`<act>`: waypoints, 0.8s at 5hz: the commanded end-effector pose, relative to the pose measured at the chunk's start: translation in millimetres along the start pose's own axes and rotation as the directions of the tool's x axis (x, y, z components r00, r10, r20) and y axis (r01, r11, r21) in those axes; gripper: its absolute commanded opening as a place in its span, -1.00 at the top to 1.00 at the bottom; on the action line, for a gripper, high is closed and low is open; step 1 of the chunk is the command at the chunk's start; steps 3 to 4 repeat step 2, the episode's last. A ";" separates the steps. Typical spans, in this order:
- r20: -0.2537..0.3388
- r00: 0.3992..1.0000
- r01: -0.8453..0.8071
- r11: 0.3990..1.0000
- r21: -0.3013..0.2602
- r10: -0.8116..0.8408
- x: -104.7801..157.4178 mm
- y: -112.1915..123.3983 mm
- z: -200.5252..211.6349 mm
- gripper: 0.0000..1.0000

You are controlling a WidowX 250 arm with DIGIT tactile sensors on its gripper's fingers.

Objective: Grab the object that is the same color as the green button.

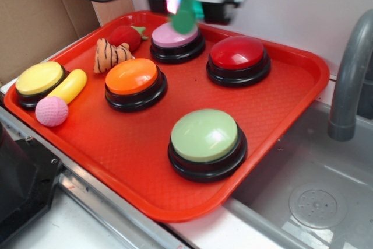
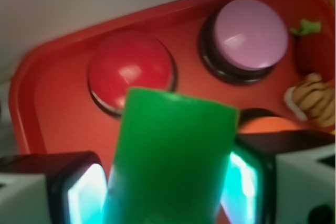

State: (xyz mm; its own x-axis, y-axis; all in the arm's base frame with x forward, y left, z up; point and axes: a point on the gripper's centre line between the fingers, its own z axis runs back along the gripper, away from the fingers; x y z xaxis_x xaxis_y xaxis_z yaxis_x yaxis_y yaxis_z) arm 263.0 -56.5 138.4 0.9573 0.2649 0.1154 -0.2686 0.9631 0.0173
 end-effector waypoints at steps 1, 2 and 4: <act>0.051 0.999 0.006 0.999 -0.034 -0.004 -1.8 50.5 28.3 1.00; 0.084 0.996 -0.014 1.000 0.022 0.012 -7.3 60.6 25.3 1.00; 0.084 0.996 -0.014 1.000 0.022 0.012 -7.3 60.6 25.3 1.00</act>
